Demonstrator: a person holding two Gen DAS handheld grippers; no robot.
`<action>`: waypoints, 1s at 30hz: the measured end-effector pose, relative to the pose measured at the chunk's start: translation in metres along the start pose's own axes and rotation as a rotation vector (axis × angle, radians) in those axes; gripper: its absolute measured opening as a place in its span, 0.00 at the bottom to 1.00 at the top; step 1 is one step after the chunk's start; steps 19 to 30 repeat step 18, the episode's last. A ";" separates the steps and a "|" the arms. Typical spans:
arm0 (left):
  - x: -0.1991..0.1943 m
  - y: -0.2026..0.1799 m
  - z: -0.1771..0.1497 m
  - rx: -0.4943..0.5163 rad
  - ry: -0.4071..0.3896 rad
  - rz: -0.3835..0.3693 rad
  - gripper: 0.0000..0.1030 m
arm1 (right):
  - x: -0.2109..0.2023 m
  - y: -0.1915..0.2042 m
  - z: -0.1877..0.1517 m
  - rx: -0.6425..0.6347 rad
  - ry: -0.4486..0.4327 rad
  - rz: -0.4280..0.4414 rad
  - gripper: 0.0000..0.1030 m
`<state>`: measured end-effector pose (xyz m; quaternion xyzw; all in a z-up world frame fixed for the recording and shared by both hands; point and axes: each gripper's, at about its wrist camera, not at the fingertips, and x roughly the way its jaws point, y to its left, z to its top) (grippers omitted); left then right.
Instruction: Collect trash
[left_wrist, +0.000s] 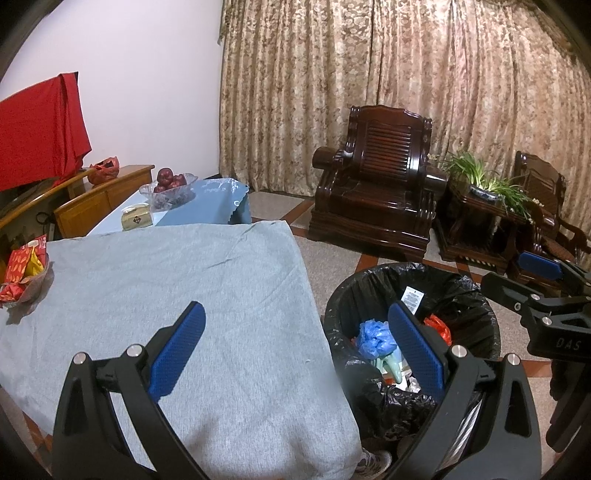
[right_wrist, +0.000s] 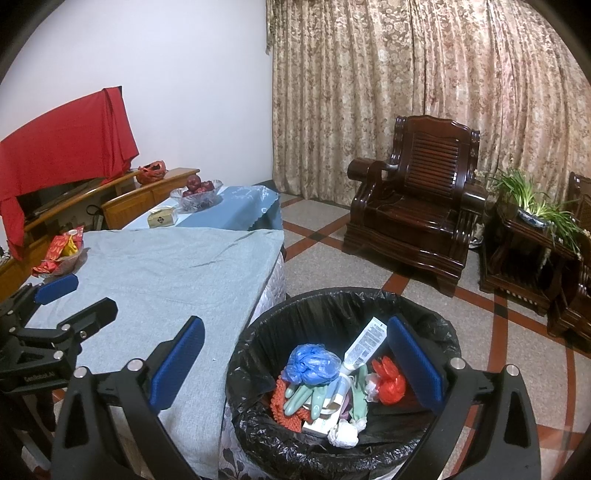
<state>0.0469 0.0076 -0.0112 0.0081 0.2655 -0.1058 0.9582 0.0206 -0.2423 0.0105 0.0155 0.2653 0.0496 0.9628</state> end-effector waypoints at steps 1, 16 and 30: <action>0.000 0.000 -0.001 0.000 0.001 0.000 0.94 | 0.000 0.000 0.000 0.000 0.000 0.000 0.94; 0.002 0.006 -0.005 0.007 0.008 -0.008 0.94 | 0.000 0.001 -0.003 0.001 0.004 0.002 0.94; 0.001 0.010 -0.006 0.006 0.010 -0.009 0.94 | 0.000 0.001 -0.003 0.000 0.004 0.002 0.94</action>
